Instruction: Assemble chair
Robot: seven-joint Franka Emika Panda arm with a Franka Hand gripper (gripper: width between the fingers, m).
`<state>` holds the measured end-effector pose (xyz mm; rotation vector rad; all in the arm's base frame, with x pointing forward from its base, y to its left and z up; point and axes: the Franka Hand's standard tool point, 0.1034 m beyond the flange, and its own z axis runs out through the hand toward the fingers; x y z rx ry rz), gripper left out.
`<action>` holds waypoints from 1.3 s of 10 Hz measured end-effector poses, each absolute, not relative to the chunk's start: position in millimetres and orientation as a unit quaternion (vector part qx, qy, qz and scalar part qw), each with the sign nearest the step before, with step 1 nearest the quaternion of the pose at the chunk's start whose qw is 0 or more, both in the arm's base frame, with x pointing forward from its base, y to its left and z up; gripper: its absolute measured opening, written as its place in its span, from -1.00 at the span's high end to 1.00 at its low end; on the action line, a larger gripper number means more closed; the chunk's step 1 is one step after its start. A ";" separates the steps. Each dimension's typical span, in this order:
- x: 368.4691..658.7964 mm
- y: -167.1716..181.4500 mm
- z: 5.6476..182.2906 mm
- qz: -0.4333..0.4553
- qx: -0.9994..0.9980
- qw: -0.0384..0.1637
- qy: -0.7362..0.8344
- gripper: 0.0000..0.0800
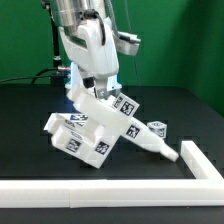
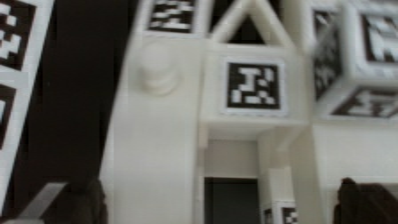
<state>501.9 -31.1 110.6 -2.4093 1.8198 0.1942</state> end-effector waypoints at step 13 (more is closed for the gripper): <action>538.5 -69.3 109.0 0.046 -0.817 0.058 0.571 -0.62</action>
Offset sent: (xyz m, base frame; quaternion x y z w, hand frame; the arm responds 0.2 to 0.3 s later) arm -0.0015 0.0000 -0.0004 -0.0036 -0.0153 0.0067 0.9999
